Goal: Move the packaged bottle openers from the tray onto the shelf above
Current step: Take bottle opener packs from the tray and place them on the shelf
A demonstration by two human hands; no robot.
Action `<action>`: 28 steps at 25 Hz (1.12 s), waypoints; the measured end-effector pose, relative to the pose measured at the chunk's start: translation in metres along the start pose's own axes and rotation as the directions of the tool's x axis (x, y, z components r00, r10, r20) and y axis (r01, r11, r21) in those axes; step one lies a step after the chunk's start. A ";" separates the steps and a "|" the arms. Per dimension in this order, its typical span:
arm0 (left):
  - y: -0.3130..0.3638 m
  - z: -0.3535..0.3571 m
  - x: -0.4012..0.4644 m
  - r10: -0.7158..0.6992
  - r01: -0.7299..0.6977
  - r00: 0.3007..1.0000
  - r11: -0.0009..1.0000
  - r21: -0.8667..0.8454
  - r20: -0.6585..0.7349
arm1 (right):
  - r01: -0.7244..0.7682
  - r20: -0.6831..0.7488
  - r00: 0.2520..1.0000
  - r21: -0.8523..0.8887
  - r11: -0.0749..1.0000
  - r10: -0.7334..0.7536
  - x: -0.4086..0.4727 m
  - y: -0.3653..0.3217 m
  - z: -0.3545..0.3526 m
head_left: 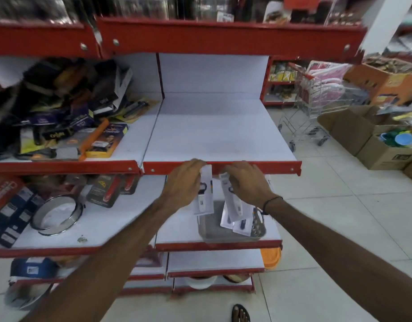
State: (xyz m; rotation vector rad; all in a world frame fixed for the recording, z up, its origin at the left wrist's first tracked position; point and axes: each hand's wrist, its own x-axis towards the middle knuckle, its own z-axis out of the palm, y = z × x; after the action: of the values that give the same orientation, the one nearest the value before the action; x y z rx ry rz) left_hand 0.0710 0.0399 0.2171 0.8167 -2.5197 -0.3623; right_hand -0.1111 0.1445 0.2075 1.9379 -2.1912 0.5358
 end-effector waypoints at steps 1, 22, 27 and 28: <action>-0.001 -0.019 0.010 0.024 -0.022 0.999 0.999 0.030 -0.049 | 0.006 -0.030 1.000 0.041 0.999 -0.005 0.011 -0.005 -0.014; -0.103 -0.007 0.177 -0.281 0.265 0.955 0.952 0.150 0.096 | -0.237 0.231 0.955 0.206 0.949 0.188 0.205 0.010 0.018; -0.108 0.005 0.169 -0.313 0.258 0.924 0.934 0.247 0.220 | -0.224 0.314 0.930 0.071 0.972 0.192 0.206 0.015 0.043; -0.107 0.004 0.166 -0.321 0.255 0.917 0.928 0.273 0.237 | -0.212 0.351 0.917 0.024 0.977 0.191 0.205 0.014 0.045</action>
State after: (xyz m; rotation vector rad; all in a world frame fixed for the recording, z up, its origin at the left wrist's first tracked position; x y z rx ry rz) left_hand 0.0022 -0.1450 0.2310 1.3269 -2.7386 -0.2907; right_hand -0.1495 -0.0597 0.2371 1.9753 -2.6418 0.3075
